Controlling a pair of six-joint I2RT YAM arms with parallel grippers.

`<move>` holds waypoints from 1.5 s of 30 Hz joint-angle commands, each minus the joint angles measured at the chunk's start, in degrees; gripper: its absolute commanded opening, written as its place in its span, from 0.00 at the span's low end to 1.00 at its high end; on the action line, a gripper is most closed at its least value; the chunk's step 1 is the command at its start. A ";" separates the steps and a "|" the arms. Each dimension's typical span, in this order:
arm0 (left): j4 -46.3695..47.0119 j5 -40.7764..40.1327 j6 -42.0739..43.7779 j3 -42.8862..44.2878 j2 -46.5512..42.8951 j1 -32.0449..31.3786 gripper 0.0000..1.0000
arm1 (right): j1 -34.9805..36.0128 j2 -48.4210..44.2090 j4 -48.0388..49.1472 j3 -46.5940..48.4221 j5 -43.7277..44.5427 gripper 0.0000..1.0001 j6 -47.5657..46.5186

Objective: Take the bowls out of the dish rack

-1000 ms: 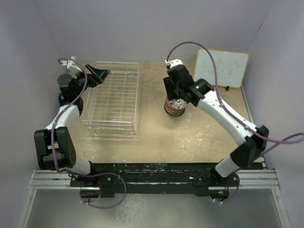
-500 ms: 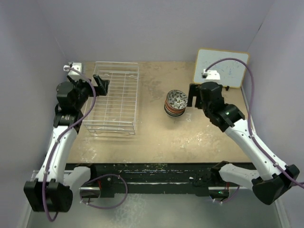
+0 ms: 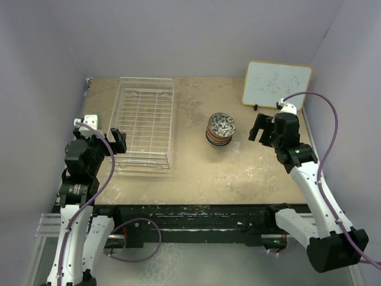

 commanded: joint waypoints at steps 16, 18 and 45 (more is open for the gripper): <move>-3.49 -0.88 -0.01 0.17 0.22 0.11 0.99 | -0.17 -10.15 8.99 -1.20 -5.05 0.92 0.58; -3.59 -0.98 0.07 0.08 0.07 0.16 0.99 | -0.17 -10.79 9.04 -1.27 -4.52 0.92 0.44; -3.87 -1.25 0.34 0.09 0.19 0.16 0.99 | -0.08 -12.98 9.68 -2.17 -3.64 0.90 0.13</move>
